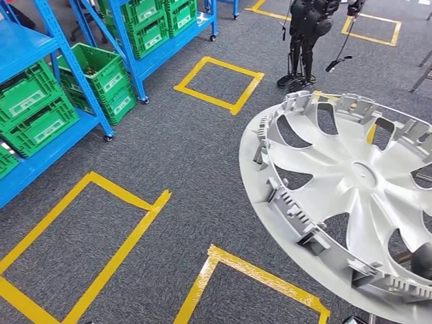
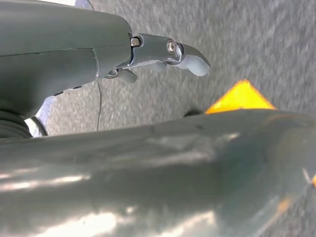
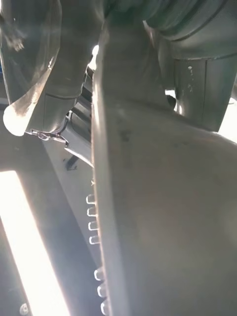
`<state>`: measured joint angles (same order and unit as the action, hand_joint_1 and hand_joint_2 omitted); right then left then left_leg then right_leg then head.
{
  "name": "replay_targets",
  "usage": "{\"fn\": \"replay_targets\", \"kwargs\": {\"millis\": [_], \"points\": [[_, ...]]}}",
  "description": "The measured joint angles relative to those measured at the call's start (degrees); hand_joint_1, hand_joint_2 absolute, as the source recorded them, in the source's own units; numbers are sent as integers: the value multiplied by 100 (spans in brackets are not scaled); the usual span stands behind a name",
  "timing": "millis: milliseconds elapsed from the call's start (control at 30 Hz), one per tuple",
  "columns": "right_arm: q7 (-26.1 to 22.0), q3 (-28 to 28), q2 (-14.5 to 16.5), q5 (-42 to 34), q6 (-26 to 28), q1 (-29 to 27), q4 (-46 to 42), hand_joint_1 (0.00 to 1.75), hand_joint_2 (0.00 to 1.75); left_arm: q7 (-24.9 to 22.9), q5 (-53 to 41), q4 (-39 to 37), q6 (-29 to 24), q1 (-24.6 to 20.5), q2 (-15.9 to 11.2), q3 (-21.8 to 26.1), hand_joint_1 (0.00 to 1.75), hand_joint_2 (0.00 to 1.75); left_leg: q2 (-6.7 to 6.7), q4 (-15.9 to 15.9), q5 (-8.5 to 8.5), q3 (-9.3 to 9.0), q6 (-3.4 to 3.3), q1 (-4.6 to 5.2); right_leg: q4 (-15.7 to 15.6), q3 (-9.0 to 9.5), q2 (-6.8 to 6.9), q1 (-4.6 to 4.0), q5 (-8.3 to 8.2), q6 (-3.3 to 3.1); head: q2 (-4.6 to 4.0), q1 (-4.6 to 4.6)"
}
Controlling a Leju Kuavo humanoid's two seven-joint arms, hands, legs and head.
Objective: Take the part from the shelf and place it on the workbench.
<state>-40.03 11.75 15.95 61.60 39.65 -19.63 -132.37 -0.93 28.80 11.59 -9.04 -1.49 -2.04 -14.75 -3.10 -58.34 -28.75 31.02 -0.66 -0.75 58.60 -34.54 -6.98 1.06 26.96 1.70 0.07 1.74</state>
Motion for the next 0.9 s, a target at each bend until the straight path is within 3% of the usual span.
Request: {"fn": "replay_targets", "kwargs": {"millis": [67,133,200,233,267,333,400,433,500,567,633,700,733,800,833,900], "points": [[-1,2,-3,-7,0,-7,7,175,175,39,7,-1,-36,16,-13,51,0,0,138,47,36,-7,-72,-10,287,-165,270,-14,187,43,0,-39],[-2,-3,-7,-12,0,5,18,175,175,61,7,-1,-48,45,-33,90,0,0,285,52,42,-3,-108,7,987,-487,581,-24,543,70,0,-78],[-1,-4,-8,-7,0,7,38,175,175,64,6,-1,-42,76,-42,121,0,0,449,49,37,-2,-118,24,1530,-719,659,-20,714,88,0,-82],[1,-3,-8,0,0,5,49,175,175,64,-1,-1,-33,84,-42,132,0,0,524,48,34,-3,-119,29,1519,-696,676,-20,654,88,0,-82],[1,-2,-8,9,0,3,59,175,175,64,-18,-1,-22,87,-41,139,0,0,592,48,30,-8,-116,33,1284,-556,711,-22,507,78,0,-83],[1,-2,-8,23,0,8,68,175,175,66,-68,-1,-2,86,-39,141,0,0,703,42,14,-27,-92,54,509,-114,957,-54,218,36,0,-85],[0,-3,-8,15,0,19,70,175,175,79,-119,-1,-1,90,-38,140,0,0,808,30,-8,-45,-43,88,30,165,1164,-99,133,-32,0,-88],[0,-1,-8,7,0,19,70,175,175,88,-140,0,-3,92,-38,140,0,0,868,28,-13,-52,-16,101,-27,189,1176,-119,150,-64,0,-90],[2,8,-8,-10,0,6,70,175,175,107,-165,2,-11,87,-39,140,0,0,955,23,-34,-69,40,98,-49,177,1032,-109,109,-132,0,-92],[2,10,-8,-16,0,0,71,175,175,114,-174,3,-14,83,-34,139,0,0,760,-196,-225,2,100,76,-84,171,902,-81,64,-201,0,-75],[1,6,-8,-19,0,1,73,175,175,115,-176,4,-18,96,-34,139,0,0,466,-848,-606,271,135,55,-95,158,769,-71,38,-244,0,-53],[1,5,-8,-23,0,1,81,175,175,115,-178,4,-22,120,-42,140,0,0,384,-1482,-840,541,143,50,-93,147,614,-77,28,-259,0,-49],[0,6,-8,-26,0,-1,88,175,175,116,-180,4,-22,129,-44,140,0,0,376,-1537,-788,566,140,49,-89,148,531,-78,25,-260,0,-49],[-1,7,-8,-27,0,-2,98,175,175,124,-192,5,-16,135,-47,140,0,0,301,-1041,-407,352,117,43,-74,152,376,-77,19,-253,0,-49],[-1,5,-8,-22,0,3,103,175,175,128,-206,7,-8,135,-53,140,0,0,157,-662,-215,188,95,32,-62,145,306,-76,16,-242,0,-50],[0,-3,-8,3,0,32,117,175,175,128,-245,11,14,139,-64,140,0,0,-106,-113,-38,-33,64,14,-27,92,171,-72,1,-191,0,-55]]}}
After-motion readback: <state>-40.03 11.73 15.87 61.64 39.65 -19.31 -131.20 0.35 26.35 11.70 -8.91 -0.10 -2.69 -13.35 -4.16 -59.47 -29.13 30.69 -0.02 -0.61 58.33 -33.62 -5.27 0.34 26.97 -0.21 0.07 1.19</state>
